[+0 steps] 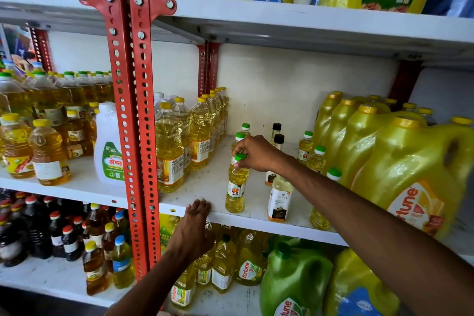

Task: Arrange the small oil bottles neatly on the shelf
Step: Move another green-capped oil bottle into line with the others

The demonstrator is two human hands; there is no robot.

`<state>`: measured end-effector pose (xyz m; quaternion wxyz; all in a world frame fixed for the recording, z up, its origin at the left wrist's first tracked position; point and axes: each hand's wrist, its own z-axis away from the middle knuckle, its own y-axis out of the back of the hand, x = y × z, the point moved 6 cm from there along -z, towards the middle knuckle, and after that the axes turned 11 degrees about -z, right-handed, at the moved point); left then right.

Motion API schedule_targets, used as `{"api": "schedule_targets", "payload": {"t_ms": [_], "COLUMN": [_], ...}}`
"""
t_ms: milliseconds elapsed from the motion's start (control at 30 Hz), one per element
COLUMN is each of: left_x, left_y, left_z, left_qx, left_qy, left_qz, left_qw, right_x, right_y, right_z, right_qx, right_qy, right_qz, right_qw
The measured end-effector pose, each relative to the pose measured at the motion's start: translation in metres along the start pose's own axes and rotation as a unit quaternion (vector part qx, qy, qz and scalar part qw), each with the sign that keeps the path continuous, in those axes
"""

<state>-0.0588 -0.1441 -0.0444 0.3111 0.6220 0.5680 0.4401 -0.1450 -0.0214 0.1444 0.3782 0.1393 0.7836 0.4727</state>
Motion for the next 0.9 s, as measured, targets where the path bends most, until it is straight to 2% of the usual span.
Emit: {"api": "schedule_targets", "payload": {"t_ms": [667, 900], "left_x": [0.001, 0.005], "left_y": [0.000, 0.007], "left_z": [0.001, -0.003], "left_qx": [-0.014, -0.064], "left_qy": [-0.011, 0.000], "left_qz": [-0.012, -0.055], "left_qw": [1.000, 0.996], "right_x": [-0.004, 0.002], "right_y": [0.000, 0.002], "right_z": [0.006, 0.015], "right_qx": [-0.008, 0.009], "right_qy": [-0.011, -0.021], "right_qz": [0.002, -0.025], "right_qw": [1.000, 0.999]}}
